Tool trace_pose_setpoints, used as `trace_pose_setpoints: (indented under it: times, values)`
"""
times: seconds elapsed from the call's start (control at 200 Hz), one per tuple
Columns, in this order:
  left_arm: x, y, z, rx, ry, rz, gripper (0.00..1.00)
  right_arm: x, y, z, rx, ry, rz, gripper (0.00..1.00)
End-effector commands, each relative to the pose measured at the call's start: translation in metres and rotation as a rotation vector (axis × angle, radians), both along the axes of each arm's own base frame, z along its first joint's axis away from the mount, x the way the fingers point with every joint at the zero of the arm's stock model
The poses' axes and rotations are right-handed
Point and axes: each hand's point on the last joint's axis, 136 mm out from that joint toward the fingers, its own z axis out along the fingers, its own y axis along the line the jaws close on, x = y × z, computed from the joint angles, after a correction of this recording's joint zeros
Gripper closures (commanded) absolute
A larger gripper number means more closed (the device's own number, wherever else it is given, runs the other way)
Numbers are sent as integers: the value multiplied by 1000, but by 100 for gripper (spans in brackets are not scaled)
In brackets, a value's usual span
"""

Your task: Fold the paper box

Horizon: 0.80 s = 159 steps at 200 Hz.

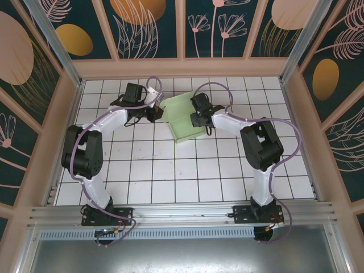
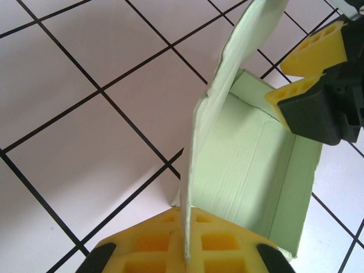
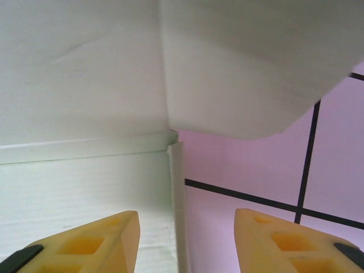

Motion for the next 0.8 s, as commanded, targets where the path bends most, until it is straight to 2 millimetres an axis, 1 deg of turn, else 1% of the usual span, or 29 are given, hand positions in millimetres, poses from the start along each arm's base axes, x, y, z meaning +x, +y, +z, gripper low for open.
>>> trace_pose_setpoints:
  times: [0.0, 0.055, 0.12, 0.18, 0.21, 0.22, 0.25, 0.275, 0.36, 0.47, 0.596, 0.661, 0.791]
  values:
    - [-9, 2, -9, 16, 38, -24, 100, 3, -1, 16, 12, -25, 14, 53]
    - [-9, 3, -9, 22, 35, -29, 100, 2, 2, 21, 37, -27, 32, 53]
    - [-8, 3, -10, 29, 35, -39, 100, -1, 7, 31, 73, -37, 68, 51]
    - [-9, 2, -9, 36, 35, -57, 100, -6, 12, 43, 111, -49, 107, 49]
    - [-9, 2, -9, 40, 35, -67, 100, -11, 16, 49, 137, -50, 132, 46]
    - [-9, 2, -9, 41, 35, -69, 100, -6, 8, 52, 145, -55, 119, 45]
    - [-8, 2, -8, 47, 32, -78, 100, -5, 2, 59, 158, -69, 118, 43]
    - [-8, 2, -9, 52, 37, -85, 100, -7, 3, 64, 189, -70, 140, 42]
    - [-9, 2, -10, 69, 41, -109, 100, -11, -3, 85, 246, -102, 185, 40]
    - [-10, 1, -10, 79, 45, -136, 100, -14, -10, 107, 267, -145, 276, 39]
    - [-13, 1, -10, 86, 50, -154, 100, -13, -18, 121, 251, -170, 363, 37]
    - [-14, 0, -10, 88, 53, -165, 100, -7, -22, 127, 251, -170, 387, 36]
    - [-17, 1, -10, 91, 56, -175, 100, -1, -23, 124, 247, -127, 475, 35]
